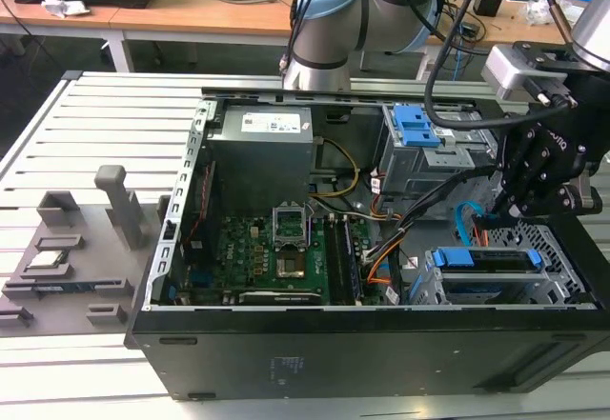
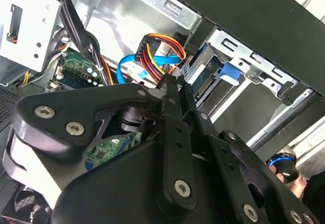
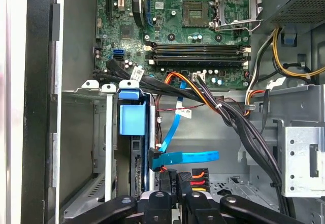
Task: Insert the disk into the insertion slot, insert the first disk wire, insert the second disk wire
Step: 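Insert the first disk wire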
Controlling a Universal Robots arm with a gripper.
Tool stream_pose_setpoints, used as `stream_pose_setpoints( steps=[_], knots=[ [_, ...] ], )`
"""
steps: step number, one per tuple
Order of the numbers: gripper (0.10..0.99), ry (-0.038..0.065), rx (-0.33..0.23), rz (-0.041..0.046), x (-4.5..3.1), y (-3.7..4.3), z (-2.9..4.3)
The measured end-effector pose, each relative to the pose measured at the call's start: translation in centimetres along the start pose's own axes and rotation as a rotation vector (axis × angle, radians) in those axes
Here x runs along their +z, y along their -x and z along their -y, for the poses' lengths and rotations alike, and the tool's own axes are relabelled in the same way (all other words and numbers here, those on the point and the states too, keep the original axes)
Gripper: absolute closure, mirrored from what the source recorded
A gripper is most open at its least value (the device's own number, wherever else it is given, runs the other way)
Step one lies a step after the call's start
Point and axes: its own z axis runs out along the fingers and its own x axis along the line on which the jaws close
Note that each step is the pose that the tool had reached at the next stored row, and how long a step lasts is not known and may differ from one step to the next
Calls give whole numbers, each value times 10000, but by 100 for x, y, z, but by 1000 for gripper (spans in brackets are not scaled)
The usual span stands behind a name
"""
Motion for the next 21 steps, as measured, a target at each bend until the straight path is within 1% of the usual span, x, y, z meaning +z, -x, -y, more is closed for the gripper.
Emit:
stream_pose_setpoints(
  steps=[1,3,7,8,10,11,13,15,16,18,20,21],
  knots=[
    [910,0,-1,-3,-1,-25,1],
    [910,1,0,-4,0,-119,2],
    [910,0,0,-3,3,-246,5],
    [910,0,0,-2,5,-302,6],
    [910,0,0,-4,8,-365,7],
    [910,0,1,-2,15,-383,8],
    [910,0,2,5,25,-386,10],
    [910,1,-2,50,27,-366,12],
    [910,2,-4,80,27,-354,13],
    [910,4,-11,207,31,-337,19],
    [910,12,-13,269,42,-335,36],
    [910,14,-13,277,46,-333,43]
  ],
)
